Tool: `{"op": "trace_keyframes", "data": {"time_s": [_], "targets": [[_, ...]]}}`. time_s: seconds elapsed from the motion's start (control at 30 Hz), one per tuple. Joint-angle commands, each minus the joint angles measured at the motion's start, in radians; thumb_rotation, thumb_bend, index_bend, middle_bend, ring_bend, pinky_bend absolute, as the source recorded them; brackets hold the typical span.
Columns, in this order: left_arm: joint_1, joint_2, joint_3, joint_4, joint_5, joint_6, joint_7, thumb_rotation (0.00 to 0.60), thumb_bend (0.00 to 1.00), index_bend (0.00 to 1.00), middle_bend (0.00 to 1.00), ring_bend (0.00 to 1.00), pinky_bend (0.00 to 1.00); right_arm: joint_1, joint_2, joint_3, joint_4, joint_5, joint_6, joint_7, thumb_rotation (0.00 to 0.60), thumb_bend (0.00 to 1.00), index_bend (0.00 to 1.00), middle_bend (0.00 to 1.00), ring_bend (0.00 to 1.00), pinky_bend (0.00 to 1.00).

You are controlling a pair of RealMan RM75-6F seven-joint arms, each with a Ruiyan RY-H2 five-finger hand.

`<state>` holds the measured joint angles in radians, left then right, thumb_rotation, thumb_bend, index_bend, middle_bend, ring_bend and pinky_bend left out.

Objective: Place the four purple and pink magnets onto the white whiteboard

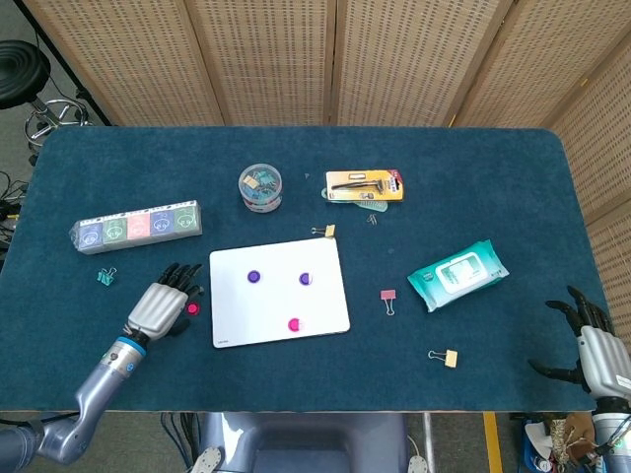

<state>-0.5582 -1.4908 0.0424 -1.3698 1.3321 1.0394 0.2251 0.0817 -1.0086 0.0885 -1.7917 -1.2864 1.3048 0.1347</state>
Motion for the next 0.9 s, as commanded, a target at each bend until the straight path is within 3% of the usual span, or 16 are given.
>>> {"op": "trace_keyframes", "data": {"time_s": [0.03,0.47,0.73,0.9], "targets": [[0.000,-0.006,-0.003,0.006,0.002,-0.006,0.003,0.600,0.30,0.32,0.00,0.00,0.00,0.000,0.000,0.001,0.000,0.002,0.000,0.001,0.600,0.08,0.20,0.00,0.00,0.00],[0.009,-0.022,-0.019,0.042,-0.004,-0.024,-0.002,0.600,0.30,0.34,0.00,0.00,0.00,0.000,0.002,0.000,0.001,0.001,-0.002,0.003,0.600,0.08,0.20,0.00,0.00,0.00],[0.015,-0.027,-0.023,0.051,0.001,-0.029,-0.016,0.600,0.30,0.42,0.00,0.00,0.00,0.000,0.002,0.000,0.000,0.002,-0.002,0.003,0.600,0.08,0.20,0.00,0.00,0.00],[0.018,-0.029,-0.026,0.055,0.006,-0.031,-0.018,0.600,0.30,0.42,0.00,0.00,0.00,0.000,0.003,0.000,-0.001,0.003,-0.002,0.004,0.600,0.08,0.20,0.00,0.00,0.00]]}}
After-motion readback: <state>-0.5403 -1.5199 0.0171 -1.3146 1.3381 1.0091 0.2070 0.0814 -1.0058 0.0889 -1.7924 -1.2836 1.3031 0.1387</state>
